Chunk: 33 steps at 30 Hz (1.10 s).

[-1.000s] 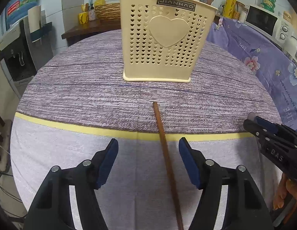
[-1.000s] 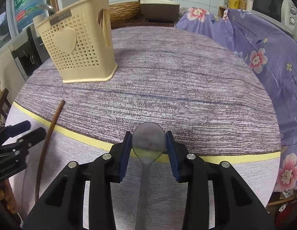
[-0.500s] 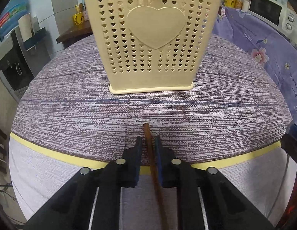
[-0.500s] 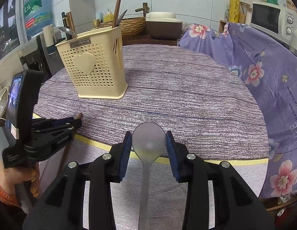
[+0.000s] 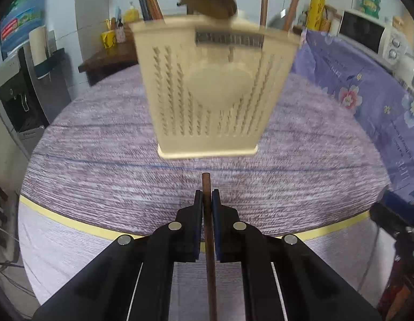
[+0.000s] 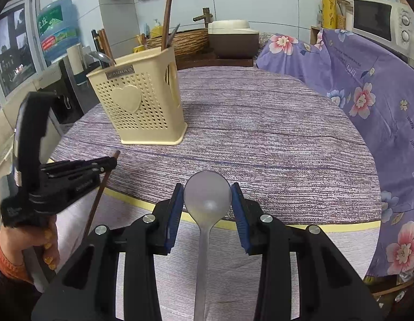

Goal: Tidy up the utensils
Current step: 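Close the left tool on the brown chopstick while the right tool lifts the spoon toward the holder, then lower the chopstick and clear spoon into the holder and open both tools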

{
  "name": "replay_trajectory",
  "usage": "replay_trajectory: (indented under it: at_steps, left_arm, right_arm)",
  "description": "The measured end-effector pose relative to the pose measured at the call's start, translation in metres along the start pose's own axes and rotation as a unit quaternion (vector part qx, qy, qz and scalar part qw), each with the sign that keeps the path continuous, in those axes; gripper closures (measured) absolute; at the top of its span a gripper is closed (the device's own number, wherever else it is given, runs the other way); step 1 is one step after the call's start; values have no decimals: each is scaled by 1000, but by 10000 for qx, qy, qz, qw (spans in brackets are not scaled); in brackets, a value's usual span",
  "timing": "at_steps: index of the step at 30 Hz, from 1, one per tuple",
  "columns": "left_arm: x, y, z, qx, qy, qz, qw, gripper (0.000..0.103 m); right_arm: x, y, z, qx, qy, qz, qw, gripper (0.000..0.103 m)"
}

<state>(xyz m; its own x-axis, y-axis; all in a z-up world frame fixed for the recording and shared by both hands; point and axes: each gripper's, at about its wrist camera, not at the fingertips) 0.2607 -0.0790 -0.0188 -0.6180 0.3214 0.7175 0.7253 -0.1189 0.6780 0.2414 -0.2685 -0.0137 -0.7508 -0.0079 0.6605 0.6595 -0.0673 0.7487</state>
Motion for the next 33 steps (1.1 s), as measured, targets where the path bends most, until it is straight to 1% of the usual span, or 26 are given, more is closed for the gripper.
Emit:
replay_trajectory:
  at_steps: [3, 8, 13, 15, 18, 25, 30, 33]
  left_arm:
    - [32, 11, 4, 42, -138, -351, 9993, 95]
    - [89, 24, 7, -19, -264, -953, 9951, 95]
    - [124, 33, 16, 47, -417, -1253, 9912, 95]
    - [133, 35, 18, 21, -379, -1389, 9896, 95]
    - [136, 35, 16, -13, -327, -1473, 9886, 95]
    - [141, 34, 16, -51, -385, -1547, 9872, 95]
    - [149, 37, 20, -102, -465, -1609, 9858, 95]
    - [157, 48, 22, -117, -520, -1698, 9840, 95]
  right_arm:
    - [15, 7, -2, -22, 181, -115, 9998, 66]
    - [37, 17, -4, 7, 361, -287, 9989, 66]
    - [53, 27, -2, 39, 458, -403, 9981, 66]
    - [60, 32, 3, 105, 474, -485, 9976, 66]
    - [63, 35, 10, 191, 502, -530, 9971, 66]
    - [60, 35, 17, 292, 532, -469, 9971, 66]
    - [61, 38, 14, 220, 767, -434, 9959, 66]
    - [63, 48, 14, 215, 890, -506, 9945, 66]
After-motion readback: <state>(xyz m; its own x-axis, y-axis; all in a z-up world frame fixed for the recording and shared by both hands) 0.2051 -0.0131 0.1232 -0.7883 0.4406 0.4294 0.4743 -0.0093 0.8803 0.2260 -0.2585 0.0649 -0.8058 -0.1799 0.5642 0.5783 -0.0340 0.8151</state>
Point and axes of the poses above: each gripper's, at about its wrist camera, not at the fingertips, and x roughly against the way its jaws point, z to its left, y to its top, and after that the axes turned 7 degrees about -y, right-handed
